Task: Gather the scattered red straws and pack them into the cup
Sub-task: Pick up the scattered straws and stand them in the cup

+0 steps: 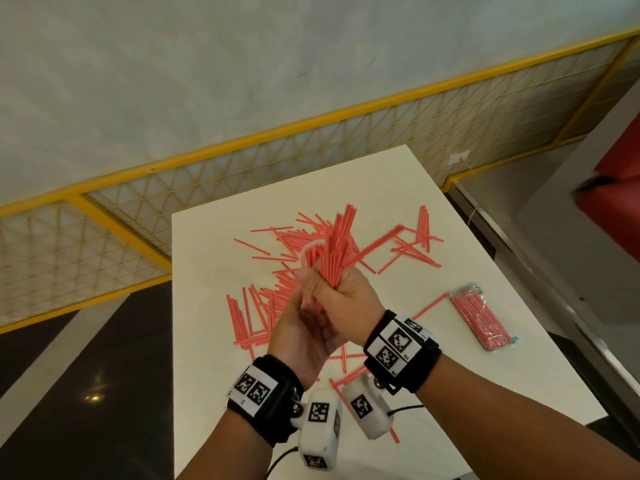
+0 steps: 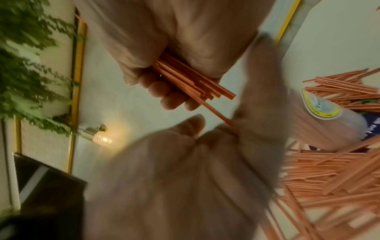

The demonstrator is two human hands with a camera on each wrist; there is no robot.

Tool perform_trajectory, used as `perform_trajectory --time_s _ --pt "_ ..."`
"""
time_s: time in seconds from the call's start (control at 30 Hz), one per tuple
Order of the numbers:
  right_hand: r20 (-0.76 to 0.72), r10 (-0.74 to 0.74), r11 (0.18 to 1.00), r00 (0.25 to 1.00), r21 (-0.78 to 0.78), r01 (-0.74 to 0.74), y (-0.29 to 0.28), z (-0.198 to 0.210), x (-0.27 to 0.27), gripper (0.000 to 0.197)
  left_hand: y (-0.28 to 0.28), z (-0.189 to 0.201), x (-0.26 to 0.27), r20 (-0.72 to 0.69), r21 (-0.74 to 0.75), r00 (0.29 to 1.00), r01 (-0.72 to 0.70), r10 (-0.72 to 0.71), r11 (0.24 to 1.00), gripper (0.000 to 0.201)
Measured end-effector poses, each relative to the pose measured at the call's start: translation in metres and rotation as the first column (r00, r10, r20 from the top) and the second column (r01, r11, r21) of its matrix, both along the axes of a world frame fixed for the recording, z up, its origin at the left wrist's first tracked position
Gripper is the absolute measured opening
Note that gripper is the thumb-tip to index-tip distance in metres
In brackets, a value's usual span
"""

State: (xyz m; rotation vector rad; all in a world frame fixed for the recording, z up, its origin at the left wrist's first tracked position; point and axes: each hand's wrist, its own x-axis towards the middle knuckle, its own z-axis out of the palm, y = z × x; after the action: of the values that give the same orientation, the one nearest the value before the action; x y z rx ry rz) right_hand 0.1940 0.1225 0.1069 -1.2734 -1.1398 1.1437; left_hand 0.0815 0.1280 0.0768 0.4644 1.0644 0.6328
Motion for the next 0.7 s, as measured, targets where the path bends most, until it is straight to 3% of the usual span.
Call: perform_trajectory --time_s 0.1,0.2,0.33,0.43,0.53,0.6,0.7 --pt "0.09 0.021 0.999 0.996 -0.049 -0.016 -0.001 -0.016 -0.004 0.036 0.003 -0.004 -0.003 0.044 0.008 0.994 -0.096 0.095 0.995 0.051" --pt "0.24 0.072 0.992 0.968 -0.122 -0.043 -0.005 -0.024 -0.008 0.051 0.003 -0.005 -0.005 0.04 -0.036 0.993 -0.11 0.111 0.993 0.064" --pt "0.326 0.164 0.967 0.931 -0.24 -0.086 -0.011 -0.031 -0.012 0.052 -0.008 -0.006 -0.001 0.036 -0.09 0.985 -0.163 0.167 0.982 0.054" --pt "0.376 0.195 0.971 0.906 -0.205 -0.124 -0.01 -0.038 -0.015 0.07 -0.016 -0.013 0.004 0.023 -0.115 0.988 -0.147 0.151 0.982 0.048" --pt "0.425 0.231 0.968 0.875 -0.195 -0.161 -0.007 -0.044 -0.022 0.055 -0.02 -0.026 0.004 -0.041 -0.15 0.984 -0.179 0.174 0.972 0.051" --pt "0.446 0.247 0.964 0.86 -0.202 -0.172 -0.005 -0.052 -0.019 0.049 -0.018 -0.035 -0.003 -0.092 -0.17 0.989 -0.131 0.117 0.977 0.055" --pt "0.475 0.331 0.937 0.815 -0.266 -0.225 -0.006 -0.06 -0.011 0.041 -0.01 -0.038 -0.02 -0.365 0.0 0.923 -0.129 0.12 0.992 0.048"
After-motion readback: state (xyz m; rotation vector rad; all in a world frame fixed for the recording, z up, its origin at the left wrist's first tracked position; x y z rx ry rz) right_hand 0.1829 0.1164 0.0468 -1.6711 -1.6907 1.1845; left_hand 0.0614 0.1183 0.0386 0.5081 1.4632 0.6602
